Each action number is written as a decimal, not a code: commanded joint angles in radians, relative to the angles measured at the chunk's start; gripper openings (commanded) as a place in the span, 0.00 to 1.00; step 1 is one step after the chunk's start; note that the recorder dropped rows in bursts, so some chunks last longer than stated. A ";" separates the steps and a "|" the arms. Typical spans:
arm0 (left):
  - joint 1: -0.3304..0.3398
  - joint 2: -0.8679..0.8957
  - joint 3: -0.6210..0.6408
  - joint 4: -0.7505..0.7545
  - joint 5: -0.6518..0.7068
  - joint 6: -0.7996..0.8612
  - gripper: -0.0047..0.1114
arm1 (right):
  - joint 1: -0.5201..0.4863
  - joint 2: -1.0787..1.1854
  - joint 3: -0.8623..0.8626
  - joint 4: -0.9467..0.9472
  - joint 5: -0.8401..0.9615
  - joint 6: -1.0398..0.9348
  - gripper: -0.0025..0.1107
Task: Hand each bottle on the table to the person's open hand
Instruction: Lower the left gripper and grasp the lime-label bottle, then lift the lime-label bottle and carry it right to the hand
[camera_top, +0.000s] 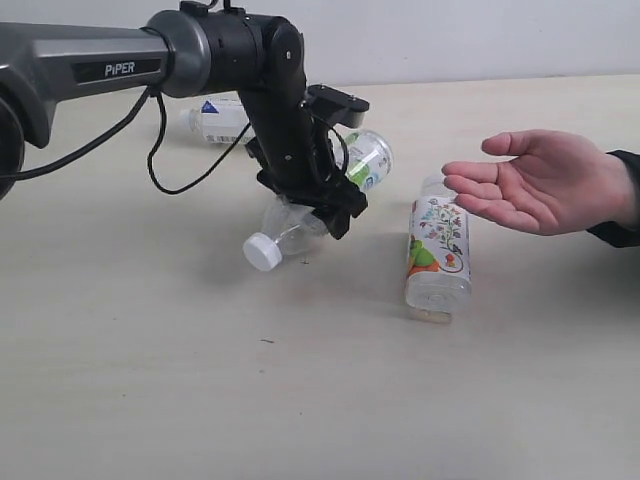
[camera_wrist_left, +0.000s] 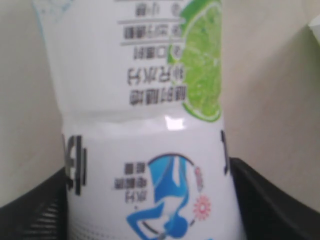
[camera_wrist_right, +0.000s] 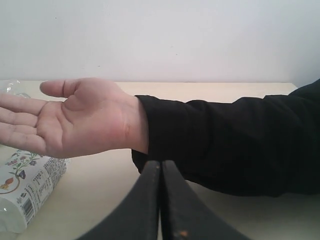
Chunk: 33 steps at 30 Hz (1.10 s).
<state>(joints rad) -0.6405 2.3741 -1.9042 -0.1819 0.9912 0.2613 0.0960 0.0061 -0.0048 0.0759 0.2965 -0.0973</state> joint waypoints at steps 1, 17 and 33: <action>0.002 -0.043 -0.006 -0.012 0.032 -0.059 0.04 | -0.003 -0.006 0.005 -0.003 -0.011 -0.002 0.02; 0.000 -0.218 -0.006 -0.187 0.155 -0.151 0.04 | -0.003 -0.006 0.005 -0.003 -0.011 -0.002 0.02; -0.180 -0.432 -0.006 0.010 0.054 -0.627 0.04 | -0.003 -0.006 0.005 -0.003 -0.011 -0.002 0.02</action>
<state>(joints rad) -0.7876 1.9756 -1.9042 -0.2168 1.0814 -0.2213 0.0960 0.0061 -0.0048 0.0759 0.2965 -0.0973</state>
